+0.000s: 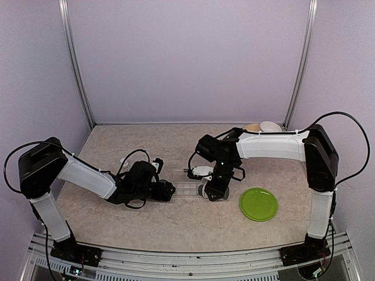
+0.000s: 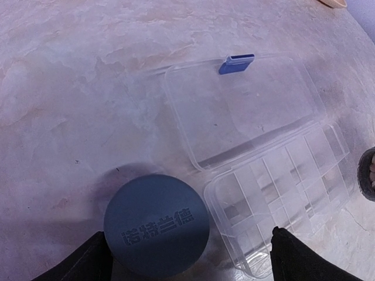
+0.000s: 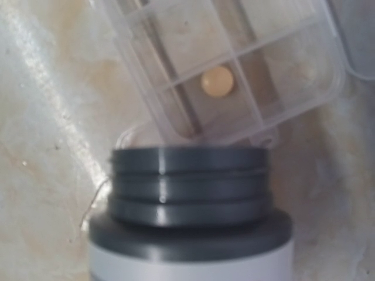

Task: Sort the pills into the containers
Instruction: Pour the pill into the compartment of the pill container.

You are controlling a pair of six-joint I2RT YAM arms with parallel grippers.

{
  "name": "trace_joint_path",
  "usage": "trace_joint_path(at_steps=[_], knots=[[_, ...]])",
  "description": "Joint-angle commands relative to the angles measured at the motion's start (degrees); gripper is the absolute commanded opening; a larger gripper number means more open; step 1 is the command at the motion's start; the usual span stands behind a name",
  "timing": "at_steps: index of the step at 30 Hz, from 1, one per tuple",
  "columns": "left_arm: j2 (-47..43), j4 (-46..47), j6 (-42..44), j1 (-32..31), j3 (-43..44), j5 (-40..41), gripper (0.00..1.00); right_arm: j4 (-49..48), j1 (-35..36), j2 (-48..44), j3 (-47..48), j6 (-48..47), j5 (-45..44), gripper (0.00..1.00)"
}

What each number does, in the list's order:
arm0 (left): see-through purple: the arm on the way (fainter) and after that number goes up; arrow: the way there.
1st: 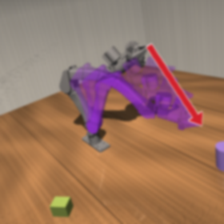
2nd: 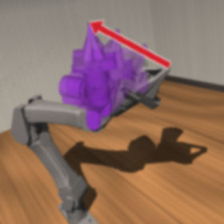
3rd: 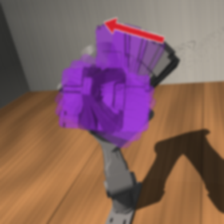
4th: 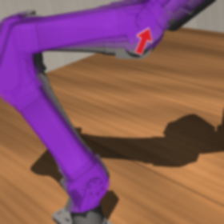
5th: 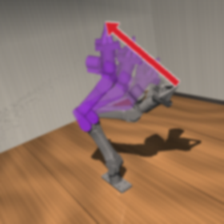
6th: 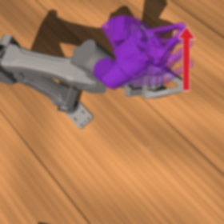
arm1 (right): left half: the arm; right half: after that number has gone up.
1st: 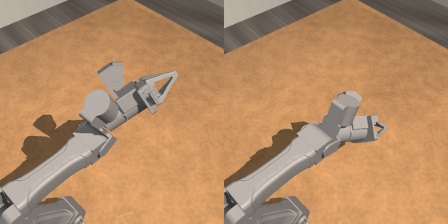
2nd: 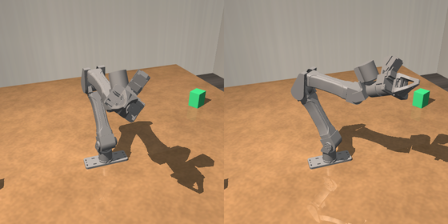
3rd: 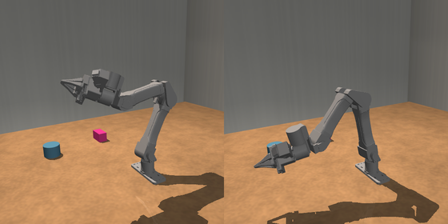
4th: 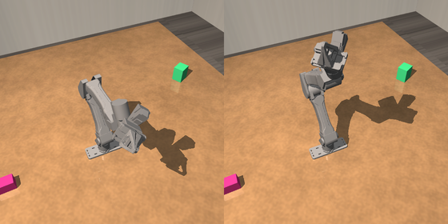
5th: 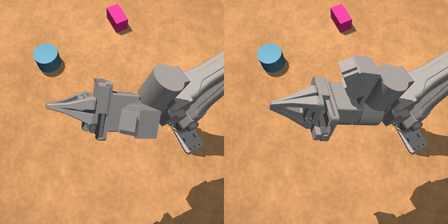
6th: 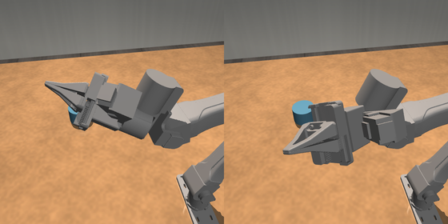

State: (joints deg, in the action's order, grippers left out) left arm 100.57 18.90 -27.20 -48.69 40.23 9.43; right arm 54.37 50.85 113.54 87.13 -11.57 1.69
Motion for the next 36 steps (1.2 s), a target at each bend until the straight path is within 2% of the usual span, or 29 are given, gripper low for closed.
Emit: trace_joint_path(at_steps=[1,36], knots=[[1.0,0.1,-0.5,-0.4,0.8,-0.8,0.90,0.1,0.7,1.1,1.0,-0.5,-1.6,0.27],[2.1,2.1,-0.7,-1.0,0.4,-1.9,0.88,-0.5,4.2,2.7,2.3,-2.8,-15.7,0.27]])
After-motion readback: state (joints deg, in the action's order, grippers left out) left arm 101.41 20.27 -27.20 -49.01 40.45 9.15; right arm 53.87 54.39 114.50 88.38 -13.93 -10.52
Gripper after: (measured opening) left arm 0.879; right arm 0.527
